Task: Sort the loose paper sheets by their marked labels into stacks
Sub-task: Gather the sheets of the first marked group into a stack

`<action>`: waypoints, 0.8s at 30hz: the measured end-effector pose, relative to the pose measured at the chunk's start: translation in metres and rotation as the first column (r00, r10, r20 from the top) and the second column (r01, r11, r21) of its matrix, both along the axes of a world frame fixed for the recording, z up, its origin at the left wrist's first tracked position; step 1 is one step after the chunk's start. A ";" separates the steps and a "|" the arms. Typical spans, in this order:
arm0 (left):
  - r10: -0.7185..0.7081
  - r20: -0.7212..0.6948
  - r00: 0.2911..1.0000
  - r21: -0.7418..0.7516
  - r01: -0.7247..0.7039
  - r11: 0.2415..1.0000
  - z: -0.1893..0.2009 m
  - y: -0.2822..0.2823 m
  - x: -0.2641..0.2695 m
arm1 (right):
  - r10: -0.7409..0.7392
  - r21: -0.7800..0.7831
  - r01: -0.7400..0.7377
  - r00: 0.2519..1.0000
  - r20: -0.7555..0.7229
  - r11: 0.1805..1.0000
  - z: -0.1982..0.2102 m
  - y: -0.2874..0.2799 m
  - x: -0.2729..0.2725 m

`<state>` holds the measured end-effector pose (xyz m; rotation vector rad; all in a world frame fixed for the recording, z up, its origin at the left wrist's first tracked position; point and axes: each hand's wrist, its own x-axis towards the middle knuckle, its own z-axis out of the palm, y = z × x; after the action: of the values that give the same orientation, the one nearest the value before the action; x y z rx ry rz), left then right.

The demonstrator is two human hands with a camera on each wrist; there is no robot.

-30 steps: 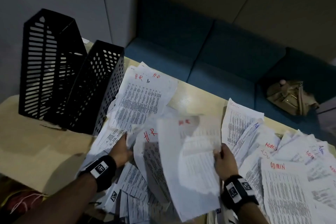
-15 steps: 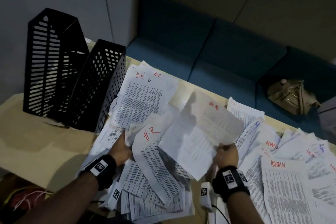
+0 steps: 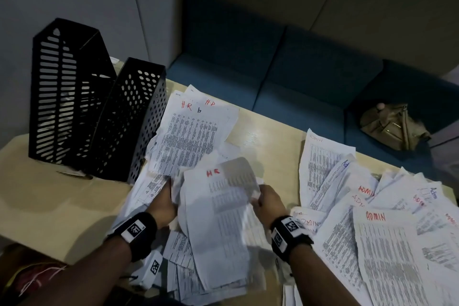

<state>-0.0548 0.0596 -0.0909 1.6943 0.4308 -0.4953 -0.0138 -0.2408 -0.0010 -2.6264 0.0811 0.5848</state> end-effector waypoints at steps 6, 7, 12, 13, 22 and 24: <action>-0.007 0.009 1.000 0.033 0.007 0.999 0.080 -0.017 -0.010 | -0.342 0.080 0.340 0.939 0.023 0.937 0.015 -0.016 0.003; -0.012 -0.009 1.000 0.056 0.012 0.998 0.078 -0.015 -0.011 | -0.432 0.129 0.427 0.902 0.012 0.895 0.020 -0.026 0.005; -0.061 -0.081 0.995 0.051 0.065 0.997 0.068 -0.006 -0.012 | -0.542 0.112 0.549 0.836 -0.087 0.828 0.033 -0.075 0.000; -0.068 -0.083 0.994 0.049 0.072 0.996 0.066 -0.007 -0.013 | -0.504 0.117 0.517 0.854 -0.125 0.848 0.027 -0.077 -0.004; -0.027 -0.063 0.998 0.020 0.028 0.999 0.063 -0.017 -0.009 | -0.206 0.255 0.289 0.929 -0.307 0.923 -0.016 -0.017 -0.028; -0.033 -0.050 0.998 0.019 0.034 0.999 0.062 -0.017 -0.009 | -0.357 0.237 0.417 0.898 -0.258 0.877 -0.019 -0.005 -0.023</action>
<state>-0.0636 0.0425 -0.0284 1.7131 0.4455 -0.5603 -0.0368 -0.2457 -0.0199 -2.1735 0.5380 0.6657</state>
